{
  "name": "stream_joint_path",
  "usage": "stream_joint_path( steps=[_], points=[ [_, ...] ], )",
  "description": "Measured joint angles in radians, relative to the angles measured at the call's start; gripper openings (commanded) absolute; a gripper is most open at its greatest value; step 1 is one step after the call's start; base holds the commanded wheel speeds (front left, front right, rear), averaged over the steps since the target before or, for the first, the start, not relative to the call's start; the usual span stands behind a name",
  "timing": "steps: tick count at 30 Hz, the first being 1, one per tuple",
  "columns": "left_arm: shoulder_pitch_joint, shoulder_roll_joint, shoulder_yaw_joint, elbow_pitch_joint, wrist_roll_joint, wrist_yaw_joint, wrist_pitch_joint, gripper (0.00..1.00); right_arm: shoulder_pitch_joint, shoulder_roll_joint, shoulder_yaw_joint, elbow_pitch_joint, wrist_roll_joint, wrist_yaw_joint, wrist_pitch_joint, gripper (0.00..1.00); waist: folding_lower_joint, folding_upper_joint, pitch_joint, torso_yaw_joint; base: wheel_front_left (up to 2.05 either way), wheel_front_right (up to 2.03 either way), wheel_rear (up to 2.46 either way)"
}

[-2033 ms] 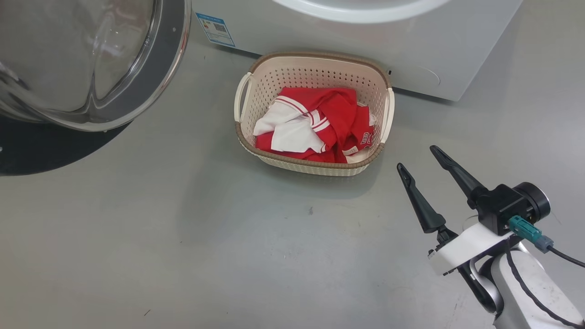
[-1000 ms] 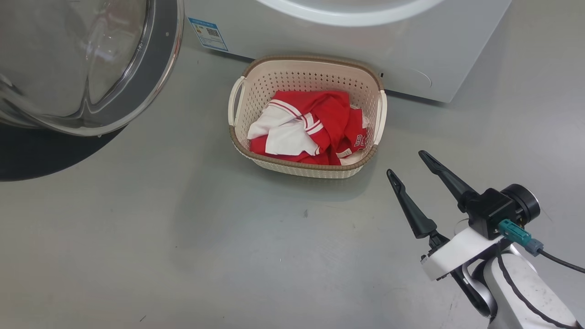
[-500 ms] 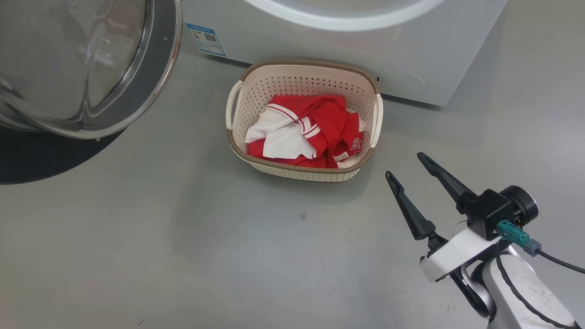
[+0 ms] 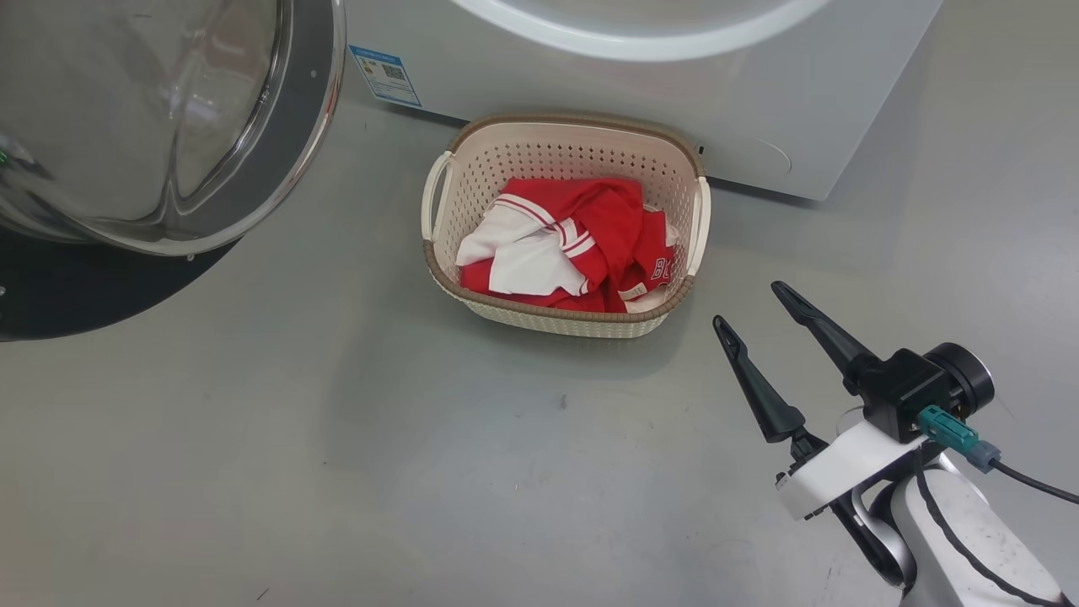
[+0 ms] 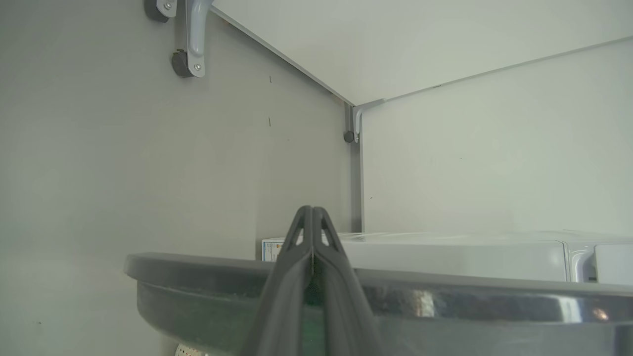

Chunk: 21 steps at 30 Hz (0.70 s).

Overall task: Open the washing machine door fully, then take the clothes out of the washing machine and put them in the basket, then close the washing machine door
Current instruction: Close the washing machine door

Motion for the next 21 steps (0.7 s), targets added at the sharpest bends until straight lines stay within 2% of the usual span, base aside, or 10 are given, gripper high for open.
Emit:
stream_joint_path(
  steps=[9, 16, 21],
  points=[
    [-0.001, 0.002, -0.001, 0.007, -0.047, -0.009, 0.082, 0.0, 0.0, -0.001, 0.0, 0.003, 0.0, 0.0, -0.001, 1.0, 0.0, 0.0, -0.003, 0.006, 0.0, 0.0, 0.0],
    [-0.001, -0.022, -0.009, 0.015, -0.054, -0.019, 0.131, 0.0, 0.0, -0.001, 0.0, 0.004, 0.0, 0.0, -0.001, 1.0, 0.0, 0.0, -0.007, 0.011, 0.0, 0.0, 0.0],
    [-0.001, -0.034, -0.034, 0.015, -0.055, -0.05, 0.184, 0.0, 0.0, -0.002, 0.0, 0.007, 0.0, 0.0, -0.001, 1.0, 0.0, 0.0, -0.01, 0.014, 0.0, 0.0, 0.0]
  ],
)
